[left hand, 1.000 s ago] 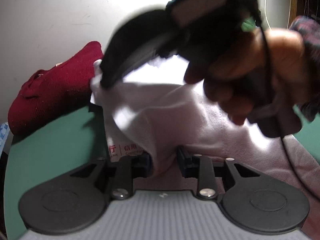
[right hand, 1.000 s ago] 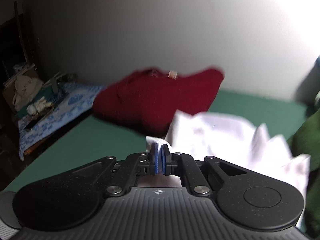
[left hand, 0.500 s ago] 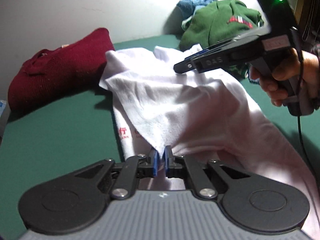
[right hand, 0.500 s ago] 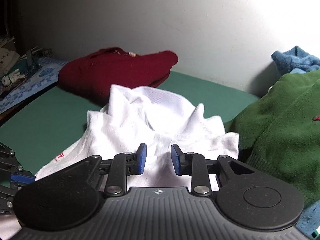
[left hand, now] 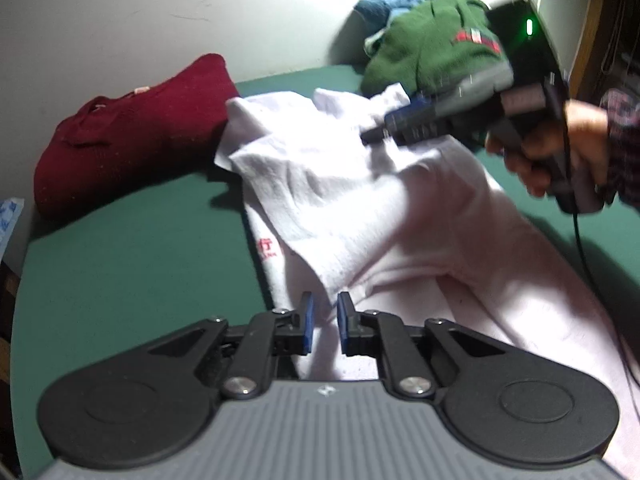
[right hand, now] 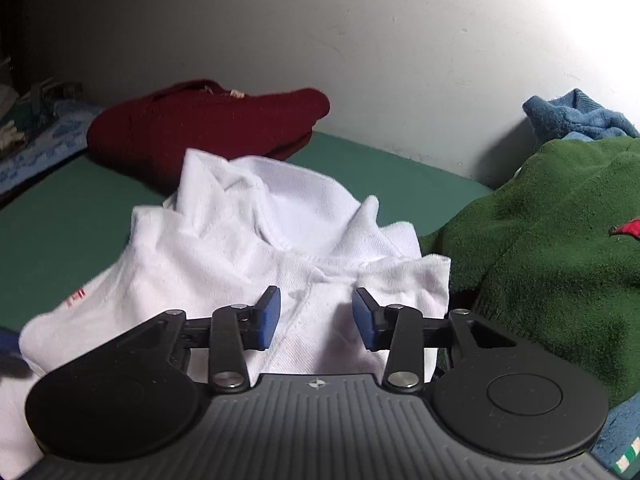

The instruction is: Fold clothes

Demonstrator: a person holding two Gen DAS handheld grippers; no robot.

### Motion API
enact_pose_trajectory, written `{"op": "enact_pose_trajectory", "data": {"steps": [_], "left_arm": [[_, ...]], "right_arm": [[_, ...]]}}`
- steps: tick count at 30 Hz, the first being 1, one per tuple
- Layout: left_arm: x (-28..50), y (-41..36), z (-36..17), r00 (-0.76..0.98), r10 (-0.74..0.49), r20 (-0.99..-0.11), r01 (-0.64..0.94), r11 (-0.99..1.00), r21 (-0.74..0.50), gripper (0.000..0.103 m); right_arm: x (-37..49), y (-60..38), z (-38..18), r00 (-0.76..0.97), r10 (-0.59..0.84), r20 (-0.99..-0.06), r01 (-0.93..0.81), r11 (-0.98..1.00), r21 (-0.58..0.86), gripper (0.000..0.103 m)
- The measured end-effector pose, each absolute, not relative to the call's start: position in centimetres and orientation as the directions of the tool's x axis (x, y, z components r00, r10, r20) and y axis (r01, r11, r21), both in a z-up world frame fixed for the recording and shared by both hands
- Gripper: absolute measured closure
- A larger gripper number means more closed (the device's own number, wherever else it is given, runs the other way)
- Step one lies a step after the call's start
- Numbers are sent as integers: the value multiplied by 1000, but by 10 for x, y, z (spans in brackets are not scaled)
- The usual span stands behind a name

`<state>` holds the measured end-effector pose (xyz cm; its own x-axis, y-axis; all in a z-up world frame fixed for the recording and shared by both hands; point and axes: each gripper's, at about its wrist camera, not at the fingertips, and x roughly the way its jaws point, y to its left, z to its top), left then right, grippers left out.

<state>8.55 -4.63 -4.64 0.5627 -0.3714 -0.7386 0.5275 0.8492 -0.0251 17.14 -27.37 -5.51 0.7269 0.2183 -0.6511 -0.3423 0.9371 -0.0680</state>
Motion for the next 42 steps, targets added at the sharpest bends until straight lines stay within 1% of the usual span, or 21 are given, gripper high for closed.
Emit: {"op": "enact_pose_trajectory", "data": {"steps": [2,3,5,7,9,11,13,15,18,19,20,21,22,24,28,33,35,37,39,40,42], "left_arm": [[88,-43,-41,573,-373,-730,525,851,-23,82],[90,-41,-39,578,-373,-726,524,852,-20,78],[100,-36,-34,589,-373,-717,513,858,-26,71],[114,-31,-30,598,-375,-708,497,867,-38,58],[136,-33,-28,606,-373,-702,482,875,-49,53],[160,-38,-27,611,-369,-700,464,884,-60,53],[182,-47,-29,615,-351,-706,452,891,-49,53],[198,-60,-35,619,-321,-717,451,892,-9,53],[214,-76,-45,618,-285,-733,456,889,39,59],[217,-79,-47,615,-279,-737,457,889,45,70],[219,-82,-49,613,-273,-742,457,888,51,76],[221,-85,-52,610,-267,-746,458,887,57,85],[223,-87,-53,611,-262,-747,458,887,64,91],[224,-89,-50,630,-255,-733,456,886,83,97],[226,-92,-45,667,-242,-705,449,885,121,98],[228,-95,-39,708,-226,-669,438,884,165,100],[229,-92,-43,703,-226,-674,440,883,163,100],[229,-89,-48,698,-226,-679,442,882,161,100],[230,-85,-50,695,-227,-682,442,883,156,98],[230,-80,-46,699,-230,-677,434,889,146,94],[228,-72,-38,720,-223,-657,411,900,145,94]], "right_arm": [[172,-277,-57,729,221,-648,-334,941,-55,83],[171,-279,-55,741,221,-635,-321,946,-45,101],[168,-285,-48,763,222,-607,-292,956,-17,101],[167,-290,-43,777,224,-588,-275,962,4,101],[167,-290,-47,766,215,-606,-286,958,-23,100],[167,-291,-50,760,210,-615,-287,958,-27,96],[166,-295,-50,760,210,-615,-278,960,-17,82],[165,-302,-46,783,196,-590,-238,971,6,78],[174,-308,-43,793,172,-584,-191,981,30,74],[178,-308,-46,788,166,-593,-189,982,23,74],[181,-308,-49,783,160,-601,-188,982,17,74],[185,-307,-52,778,154,-609,-186,982,11,75],[187,-307,-54,777,147,-612,-181,983,6,87],[183,-312,-50,799,127,-587,-153,988,5,100],[174,-322,-44,837,84,-540,-97,995,5,101],[183,-327,-58,819,63,-571,-79,997,-4,101],[183,-326,-58,816,66,-575,-90,996,-13,98],[179,-328,-50,814,61,-578,-86,996,-17,85],[169,-329,-39,825,65,-561,-95,995,-25,83],[162,-326,-33,829,92,-552,-127,992,-26,82],[150,-319,-24,828,147,-541,-194,981,-29,82]]}}
